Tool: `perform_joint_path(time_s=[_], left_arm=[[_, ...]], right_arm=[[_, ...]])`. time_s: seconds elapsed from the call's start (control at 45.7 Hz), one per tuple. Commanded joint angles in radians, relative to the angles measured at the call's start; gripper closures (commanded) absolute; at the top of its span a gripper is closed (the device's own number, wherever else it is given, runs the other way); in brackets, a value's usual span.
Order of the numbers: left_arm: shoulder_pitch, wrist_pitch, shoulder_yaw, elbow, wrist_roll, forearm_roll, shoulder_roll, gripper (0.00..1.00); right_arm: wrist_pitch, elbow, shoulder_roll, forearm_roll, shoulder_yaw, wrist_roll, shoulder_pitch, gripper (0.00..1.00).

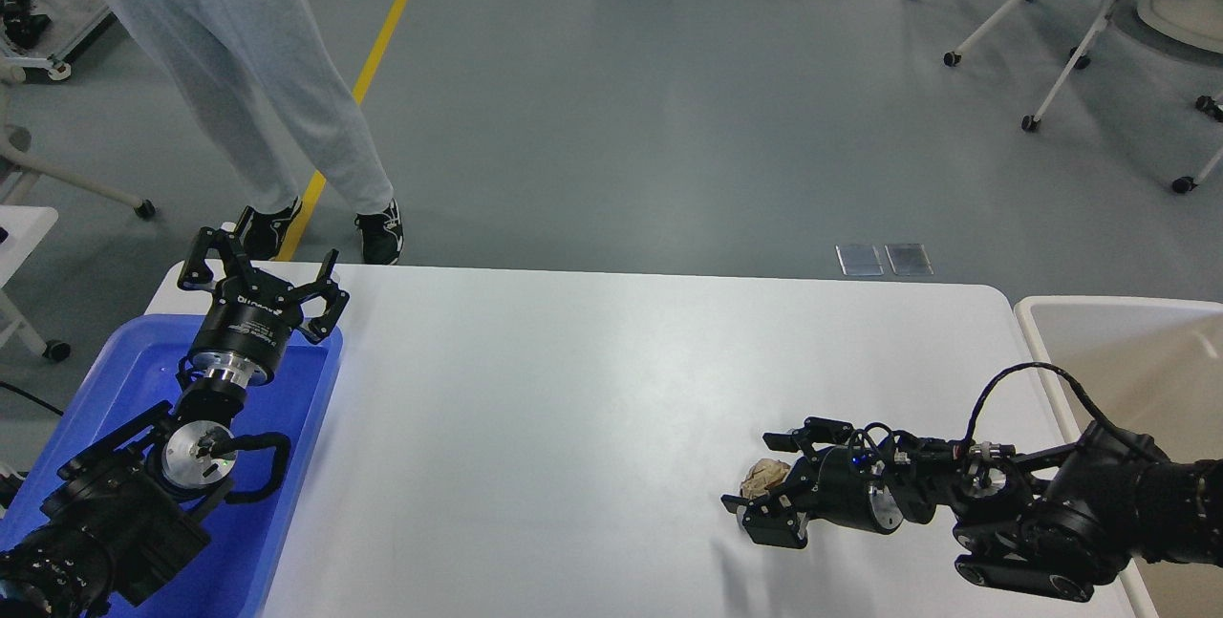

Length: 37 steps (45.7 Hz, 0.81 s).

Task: Tidy desktop
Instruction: 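Lower the right gripper onto the paper ball and close on it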

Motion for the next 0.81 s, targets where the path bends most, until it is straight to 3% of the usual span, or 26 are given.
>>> perform_joint_path(time_s=[0.0, 0.153, 0.306, 0.656, 0.787], left_arm=[[0.000, 0.000, 0.000, 0.000, 0.000, 0.000, 0.000, 0.00], [0.000, 0.000, 0.000, 0.000, 0.000, 0.000, 0.000, 0.00], [0.000, 0.000, 0.000, 0.000, 0.000, 0.000, 0.000, 0.00], [0.000, 0.000, 0.000, 0.000, 0.000, 0.000, 0.000, 0.00], [0.000, 0.000, 0.000, 0.000, 0.000, 0.000, 0.000, 0.00]], right_arm=[[-0.029, -0.028, 0.002, -0.012, -0.034, 0.018, -0.023, 0.01], [-0.025, -0.044, 0.002, -0.001, -0.035, 0.020, -0.046, 0.01], [-0.022, -0.054, 0.002, 0.001, -0.036, 0.021, -0.049, 0.08], [-0.025, -0.073, 0.002, 0.004, -0.025, 0.020, -0.054, 0.08], [-0.026, -0.093, 0.007, 0.005, -0.025, 0.020, -0.055, 0.13]])
